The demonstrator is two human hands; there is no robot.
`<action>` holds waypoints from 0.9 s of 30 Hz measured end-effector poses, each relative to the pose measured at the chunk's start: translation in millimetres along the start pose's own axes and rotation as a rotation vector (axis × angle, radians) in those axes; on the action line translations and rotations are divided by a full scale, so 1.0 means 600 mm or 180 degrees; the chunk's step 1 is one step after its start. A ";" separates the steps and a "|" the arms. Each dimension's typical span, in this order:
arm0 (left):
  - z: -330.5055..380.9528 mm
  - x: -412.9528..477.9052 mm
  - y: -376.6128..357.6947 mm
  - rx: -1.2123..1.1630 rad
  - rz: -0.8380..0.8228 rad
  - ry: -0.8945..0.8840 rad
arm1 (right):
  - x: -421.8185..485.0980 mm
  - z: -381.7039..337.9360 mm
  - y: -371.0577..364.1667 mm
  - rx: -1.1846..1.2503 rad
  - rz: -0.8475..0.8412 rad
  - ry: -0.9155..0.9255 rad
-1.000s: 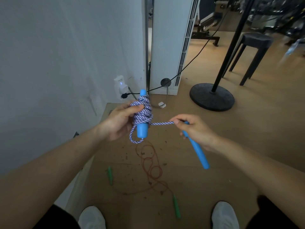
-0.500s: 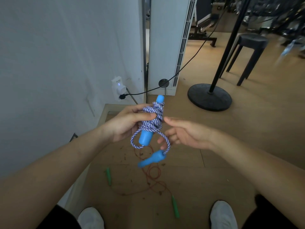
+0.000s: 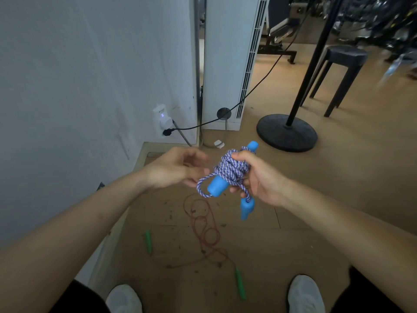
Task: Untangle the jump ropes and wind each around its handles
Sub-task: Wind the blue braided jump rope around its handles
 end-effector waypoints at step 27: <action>-0.030 0.020 -0.043 -0.1919 0.0366 0.0129 | 0.026 -0.017 0.026 0.1053 0.0700 0.0255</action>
Point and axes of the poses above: each hand's wrist, its own x-axis towards the middle knuckle, its own y-axis out of the back of the hand, z = x × y, the point moved 1 cm from there along x, towards the middle knuckle, and after that the axes turned 15 degrees about y, right-handed, at the moved point
